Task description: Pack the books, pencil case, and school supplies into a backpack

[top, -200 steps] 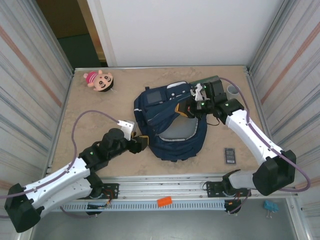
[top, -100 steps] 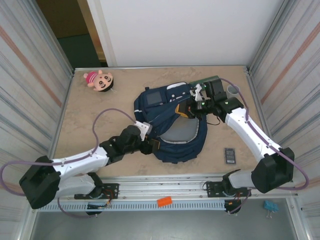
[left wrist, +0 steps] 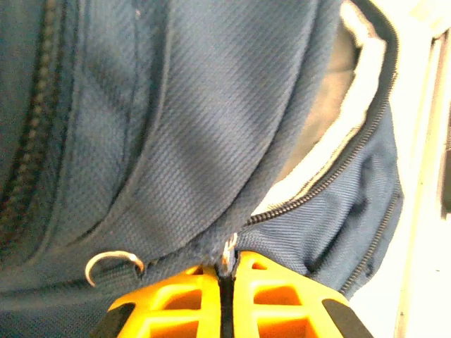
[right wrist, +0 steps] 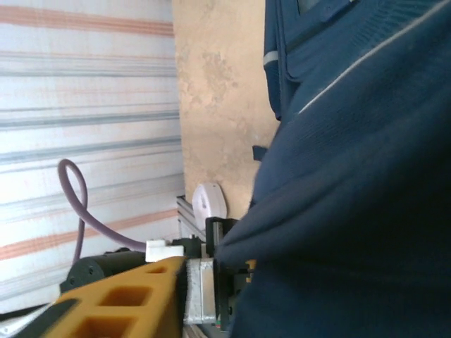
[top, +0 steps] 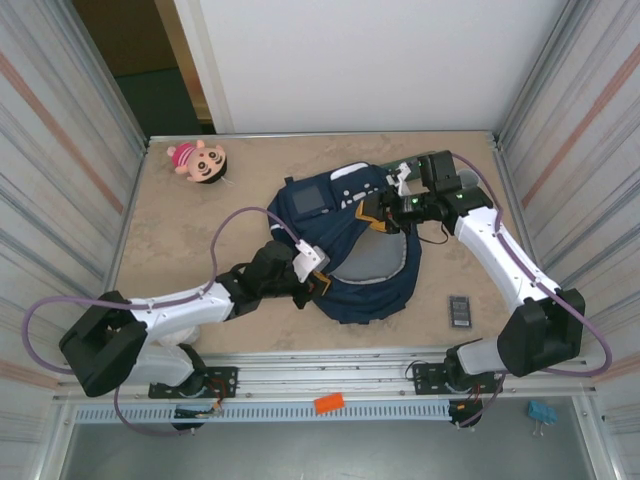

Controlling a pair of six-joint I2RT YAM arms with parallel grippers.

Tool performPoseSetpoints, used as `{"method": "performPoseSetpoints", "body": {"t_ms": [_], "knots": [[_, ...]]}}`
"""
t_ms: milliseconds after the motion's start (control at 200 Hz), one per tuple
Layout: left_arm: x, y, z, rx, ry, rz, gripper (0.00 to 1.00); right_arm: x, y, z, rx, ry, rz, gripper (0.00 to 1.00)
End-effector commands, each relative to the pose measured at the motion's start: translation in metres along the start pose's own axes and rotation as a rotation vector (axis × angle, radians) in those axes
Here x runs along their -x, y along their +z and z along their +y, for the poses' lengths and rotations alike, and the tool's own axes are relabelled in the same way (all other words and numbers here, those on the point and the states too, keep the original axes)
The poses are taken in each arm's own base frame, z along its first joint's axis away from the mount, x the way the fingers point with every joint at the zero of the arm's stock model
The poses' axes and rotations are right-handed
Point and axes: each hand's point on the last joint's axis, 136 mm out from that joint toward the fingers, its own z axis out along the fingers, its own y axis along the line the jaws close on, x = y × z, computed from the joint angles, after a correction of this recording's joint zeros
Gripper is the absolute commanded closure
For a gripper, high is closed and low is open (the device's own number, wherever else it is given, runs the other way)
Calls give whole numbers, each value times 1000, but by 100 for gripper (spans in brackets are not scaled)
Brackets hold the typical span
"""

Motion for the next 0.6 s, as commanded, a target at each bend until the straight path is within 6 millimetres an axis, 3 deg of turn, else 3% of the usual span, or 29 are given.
{"method": "performPoseSetpoints", "body": {"t_ms": [0,140,256,401,481,546,591], "knots": [[22,-3,-21,-106,64,-92,100,3,-6,7,22,-49,-28,53],[36,-5,-26,-104,63,-153,100,-8,1,-17,-20,18,-89,45],[39,-1,-30,-103,57,-160,100,-20,6,-39,-67,78,-167,44],[39,9,-41,-126,41,-149,100,-32,18,-53,-81,118,-235,44],[38,14,-46,-131,37,-131,100,-35,22,-59,-102,116,-242,66],[33,18,-36,-73,-1,-94,100,-37,20,-58,-110,93,-222,86],[25,19,-23,-4,-26,-55,100,-38,15,-53,-109,60,-198,94]]}}
